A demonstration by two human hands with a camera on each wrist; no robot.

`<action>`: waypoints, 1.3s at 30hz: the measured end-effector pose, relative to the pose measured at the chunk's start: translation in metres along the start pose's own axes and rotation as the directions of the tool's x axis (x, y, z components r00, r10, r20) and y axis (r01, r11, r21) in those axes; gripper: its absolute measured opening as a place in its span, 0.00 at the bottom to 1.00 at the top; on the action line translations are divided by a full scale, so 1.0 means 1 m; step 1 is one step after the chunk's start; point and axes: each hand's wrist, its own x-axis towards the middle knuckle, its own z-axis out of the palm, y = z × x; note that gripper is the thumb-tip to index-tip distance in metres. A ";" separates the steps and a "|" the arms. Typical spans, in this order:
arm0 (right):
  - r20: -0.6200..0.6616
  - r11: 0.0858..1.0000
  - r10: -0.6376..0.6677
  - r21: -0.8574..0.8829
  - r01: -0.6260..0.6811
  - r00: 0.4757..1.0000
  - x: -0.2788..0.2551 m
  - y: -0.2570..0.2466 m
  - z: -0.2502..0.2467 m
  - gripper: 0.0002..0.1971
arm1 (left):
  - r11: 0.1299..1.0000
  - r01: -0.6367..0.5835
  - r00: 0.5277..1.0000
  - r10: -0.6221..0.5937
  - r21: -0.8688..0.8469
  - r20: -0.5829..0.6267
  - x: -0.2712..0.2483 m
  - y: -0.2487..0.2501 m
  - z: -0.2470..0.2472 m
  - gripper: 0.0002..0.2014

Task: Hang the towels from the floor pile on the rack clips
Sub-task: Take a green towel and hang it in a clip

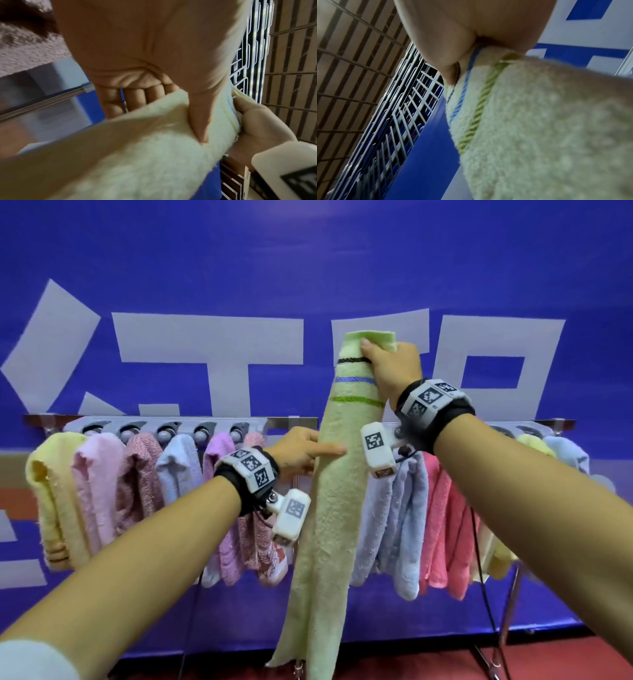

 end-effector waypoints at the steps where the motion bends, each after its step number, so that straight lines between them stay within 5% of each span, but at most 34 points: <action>1: -0.062 1.000 0.014 -0.013 -0.015 0.998 0.005 0.002 -0.009 0.13 | 1.000 0.014 1.000 -0.014 0.002 0.015 -0.001 -0.003 0.001 0.05; 5: -0.188 0.973 0.044 -0.214 -0.085 0.981 0.016 0.018 -0.047 0.13 | 0.999 0.025 0.999 -0.024 -0.041 0.026 -0.001 -0.001 -0.002 0.12; 9: -0.023 0.829 0.020 -0.559 -0.030 1.000 0.004 0.033 -0.062 0.10 | 0.983 -0.082 0.996 0.087 -0.162 0.022 -0.003 0.024 0.007 0.14; 13: 0.256 0.886 -0.089 -0.422 0.194 0.963 -0.027 0.026 -0.040 0.17 | 0.962 -0.130 0.988 0.146 -0.238 0.051 -0.003 0.049 0.031 0.12; 15: 0.475 0.946 0.044 -0.302 0.116 0.879 -0.042 0.021 -0.025 0.27 | 0.965 -0.122 0.989 0.139 -0.230 0.058 -0.004 0.053 0.038 0.14; 17: 0.553 0.973 0.150 -0.229 -0.023 0.820 -0.049 0.021 -0.019 0.32 | 0.971 -0.109 0.991 0.123 -0.215 0.054 -0.006 0.055 0.040 0.16; 24: 0.562 0.940 0.178 -0.341 0.030 0.808 -0.063 0.019 -0.033 0.20 | 0.976 -0.064 0.997 0.071 -0.206 0.028 -0.015 0.043 0.028 0.17; 28: 0.453 0.957 0.067 -0.281 0.071 0.889 -0.058 0.015 -0.038 0.26 | 0.974 0.042 0.985 -0.003 -0.223 0.175 -0.020 0.034 0.025 0.19; 32: 0.355 0.955 0.058 -0.293 0.052 0.933 -0.042 0.020 -0.052 0.34 | 0.986 -0.025 0.979 0.057 -0.162 0.197 -0.025 0.027 0.021 0.08; 37: 0.417 0.929 0.155 -0.369 0.011 0.896 -0.048 0.035 -0.061 0.30 | 0.985 -0.040 0.985 0.067 -0.167 0.158 -0.025 0.037 0.028 0.14; 39: 0.527 0.961 0.250 -0.234 -0.144 0.812 -0.058 0.040 -0.055 0.26 | 0.988 -0.041 0.980 0.069 -0.150 0.188 -0.024 0.039 0.035 0.16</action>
